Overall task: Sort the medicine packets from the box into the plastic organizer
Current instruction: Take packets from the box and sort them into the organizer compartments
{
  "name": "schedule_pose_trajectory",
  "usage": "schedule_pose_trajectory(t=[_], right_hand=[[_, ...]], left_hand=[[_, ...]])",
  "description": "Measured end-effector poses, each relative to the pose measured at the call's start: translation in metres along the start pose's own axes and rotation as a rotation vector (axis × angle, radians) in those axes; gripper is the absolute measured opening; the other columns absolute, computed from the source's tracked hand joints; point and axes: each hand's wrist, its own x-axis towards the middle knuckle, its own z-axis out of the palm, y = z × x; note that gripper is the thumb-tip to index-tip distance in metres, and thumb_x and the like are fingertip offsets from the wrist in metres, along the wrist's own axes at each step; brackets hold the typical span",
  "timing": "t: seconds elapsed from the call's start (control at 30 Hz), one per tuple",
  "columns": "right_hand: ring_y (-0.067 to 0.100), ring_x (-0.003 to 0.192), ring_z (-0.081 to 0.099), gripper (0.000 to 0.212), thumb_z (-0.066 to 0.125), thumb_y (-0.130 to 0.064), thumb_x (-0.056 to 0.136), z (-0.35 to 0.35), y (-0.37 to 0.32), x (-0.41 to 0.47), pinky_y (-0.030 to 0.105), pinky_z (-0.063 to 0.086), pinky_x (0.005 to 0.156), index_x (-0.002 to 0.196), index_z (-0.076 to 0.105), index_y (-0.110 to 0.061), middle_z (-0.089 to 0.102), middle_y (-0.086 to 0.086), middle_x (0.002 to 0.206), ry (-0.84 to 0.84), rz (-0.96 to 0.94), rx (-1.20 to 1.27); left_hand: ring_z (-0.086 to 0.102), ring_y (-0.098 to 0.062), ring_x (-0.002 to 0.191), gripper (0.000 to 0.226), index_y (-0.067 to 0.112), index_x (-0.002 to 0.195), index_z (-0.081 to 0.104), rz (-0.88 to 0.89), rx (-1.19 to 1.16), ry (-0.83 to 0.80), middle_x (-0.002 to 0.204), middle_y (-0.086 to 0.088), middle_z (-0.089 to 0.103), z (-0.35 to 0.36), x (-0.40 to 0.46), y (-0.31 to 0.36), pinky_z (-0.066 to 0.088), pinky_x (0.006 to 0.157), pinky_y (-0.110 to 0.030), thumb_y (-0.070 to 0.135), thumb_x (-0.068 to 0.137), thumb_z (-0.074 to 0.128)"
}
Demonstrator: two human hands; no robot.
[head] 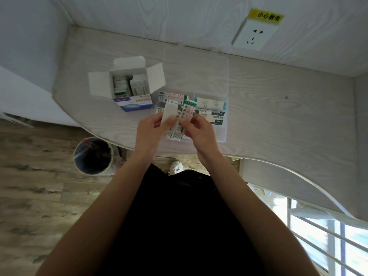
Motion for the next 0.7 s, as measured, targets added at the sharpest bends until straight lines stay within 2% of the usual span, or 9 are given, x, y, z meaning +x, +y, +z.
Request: schedule_pose_trajectory(t=[0.03,0.1,0.17,0.23,0.33,0.43,0.5,0.6,0.7], right_hand=[[0.019,0.087,0.064,0.012,0.055,-0.006,0.091,-0.001,-0.002,0.001,0.031,0.056,0.078,0.103,0.059,-0.003,0.066,0.007,0.093,0.018,0.009,0.020],[0.020,0.085,0.065,0.007,0.053,-0.007,0.093,-0.006,-0.006,0.005,0.030,0.056,0.078,0.099,0.055,-0.005,0.067,0.006,0.092,0.075,-0.028,-0.022],[0.021,0.078,0.064,0.005,0.053,-0.012,0.094,-0.012,-0.007,0.011,0.030,0.054,0.069,0.094,0.054,-0.007,0.067,0.008,0.089,0.105,-0.193,-0.330],[0.021,0.069,0.056,0.014,0.048,-0.017,0.097,-0.015,-0.004,0.016,0.032,0.044,0.060,0.095,0.057,-0.005,0.065,0.011,0.085,0.044,-0.373,-0.659],[0.022,0.082,0.060,0.025,0.043,-0.015,0.099,-0.005,0.002,0.020,0.031,0.046,0.069,0.114,0.062,-0.008,0.067,0.010,0.102,-0.086,-0.562,-0.930],[0.030,0.094,0.063,0.027,0.048,-0.009,0.095,0.004,0.007,0.024,0.041,0.051,0.077,0.120,0.058,-0.015,0.065,0.009,0.114,-0.113,-0.614,-1.136],[0.029,0.094,0.063,0.028,0.050,-0.005,0.092,0.008,0.008,0.025,0.039,0.051,0.073,0.117,0.057,-0.017,0.066,0.006,0.112,-0.122,-0.612,-1.217],[0.030,0.091,0.064,0.031,0.055,0.002,0.085,0.015,0.010,0.023,0.036,0.050,0.064,0.112,0.061,-0.012,0.067,0.008,0.105,-0.149,-0.737,-1.330],[0.028,0.075,0.068,0.045,0.067,0.010,0.067,0.016,0.011,0.020,0.034,0.052,0.051,0.107,0.067,-0.011,0.071,0.009,0.091,-0.153,-0.860,-1.409]], left_hand=[[0.068,-0.005,0.077,0.014,0.019,0.099,0.070,-0.002,0.000,-0.005,0.083,0.007,0.073,-0.003,0.000,0.000,0.053,0.067,-0.019,0.018,0.087,0.063],[0.069,-0.007,0.081,0.012,0.021,0.093,0.070,0.003,0.004,0.018,0.086,0.005,0.073,-0.011,0.000,-0.002,0.054,0.070,-0.020,0.019,0.090,0.059],[0.068,-0.004,0.076,0.014,0.021,0.089,0.069,-0.002,0.017,0.071,0.082,0.006,0.072,-0.025,0.000,-0.005,0.054,0.066,-0.017,0.018,0.092,0.056],[0.067,-0.005,0.072,0.014,0.019,0.092,0.066,-0.042,0.040,0.109,0.082,0.005,0.070,-0.039,0.002,-0.010,0.054,0.064,-0.016,0.019,0.094,0.053],[0.062,-0.010,0.074,0.016,0.020,0.095,0.060,-0.161,-0.010,0.146,0.086,0.001,0.066,-0.056,0.005,-0.018,0.055,0.067,-0.021,0.018,0.097,0.044],[0.061,-0.011,0.074,0.021,0.015,0.107,0.057,-0.223,-0.100,0.155,0.088,0.000,0.066,-0.063,0.006,-0.020,0.054,0.065,-0.022,0.013,0.098,0.037],[0.061,-0.010,0.073,0.021,0.014,0.109,0.056,-0.195,-0.105,0.144,0.089,0.001,0.065,-0.066,0.005,-0.022,0.053,0.064,-0.021,0.012,0.098,0.038],[0.061,-0.007,0.070,0.020,0.014,0.108,0.056,-0.152,-0.106,0.143,0.089,0.002,0.065,-0.067,0.004,-0.023,0.053,0.061,-0.017,0.013,0.098,0.039],[0.061,-0.007,0.071,0.020,0.014,0.109,0.056,-0.147,-0.111,0.141,0.089,0.004,0.066,-0.066,0.004,-0.023,0.052,0.060,-0.016,0.013,0.098,0.039]])
